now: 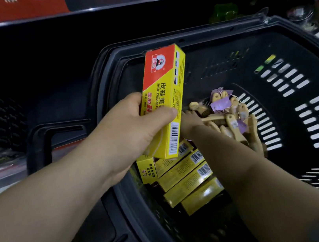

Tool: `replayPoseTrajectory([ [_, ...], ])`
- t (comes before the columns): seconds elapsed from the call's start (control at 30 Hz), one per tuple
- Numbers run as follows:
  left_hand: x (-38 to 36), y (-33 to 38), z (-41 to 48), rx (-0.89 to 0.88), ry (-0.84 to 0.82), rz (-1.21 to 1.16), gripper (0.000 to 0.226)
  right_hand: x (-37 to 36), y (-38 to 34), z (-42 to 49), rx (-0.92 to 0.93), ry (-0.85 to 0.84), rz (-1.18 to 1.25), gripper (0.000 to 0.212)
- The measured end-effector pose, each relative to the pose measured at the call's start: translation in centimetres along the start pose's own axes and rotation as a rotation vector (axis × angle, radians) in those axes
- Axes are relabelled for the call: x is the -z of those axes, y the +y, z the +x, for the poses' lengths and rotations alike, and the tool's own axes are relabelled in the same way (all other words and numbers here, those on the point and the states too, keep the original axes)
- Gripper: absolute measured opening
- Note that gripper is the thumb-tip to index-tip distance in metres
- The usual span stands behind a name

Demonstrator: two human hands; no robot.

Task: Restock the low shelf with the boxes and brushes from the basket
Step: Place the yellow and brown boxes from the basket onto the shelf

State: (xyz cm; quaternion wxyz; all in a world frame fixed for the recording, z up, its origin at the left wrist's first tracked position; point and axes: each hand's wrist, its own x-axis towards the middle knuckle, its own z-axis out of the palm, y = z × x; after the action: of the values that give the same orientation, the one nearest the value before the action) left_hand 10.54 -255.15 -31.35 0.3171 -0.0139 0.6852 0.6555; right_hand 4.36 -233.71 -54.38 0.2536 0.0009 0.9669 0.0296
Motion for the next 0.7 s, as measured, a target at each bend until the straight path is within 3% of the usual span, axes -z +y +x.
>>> replayPoseTrajectory([
  [0.17,-0.2,-0.2,0.1,-0.01,-0.014,0.005,0.025,-1.7,0.7,0.0,0.054,0.23,-0.114,0.034],
  [0.33,-0.3,-0.3,0.3,-0.026,-0.006,0.024,0.026,-0.3,2.0,-0.5,0.23,0.153,-0.316,0.037],
  [0.4,-0.2,-0.2,0.2,-0.021,-0.013,0.023,0.026,1.6,3.3,-1.5,0.27,0.141,-0.293,0.044],
  [0.57,-0.2,0.2,-0.3,-0.009,-0.016,0.013,0.024,7.9,5.7,-6.8,0.292,0.099,0.174,0.041],
  [0.7,-0.4,0.5,-0.8,0.0,0.001,0.024,0.023,11.8,4.4,-13.0,0.237,0.077,0.796,0.023],
])
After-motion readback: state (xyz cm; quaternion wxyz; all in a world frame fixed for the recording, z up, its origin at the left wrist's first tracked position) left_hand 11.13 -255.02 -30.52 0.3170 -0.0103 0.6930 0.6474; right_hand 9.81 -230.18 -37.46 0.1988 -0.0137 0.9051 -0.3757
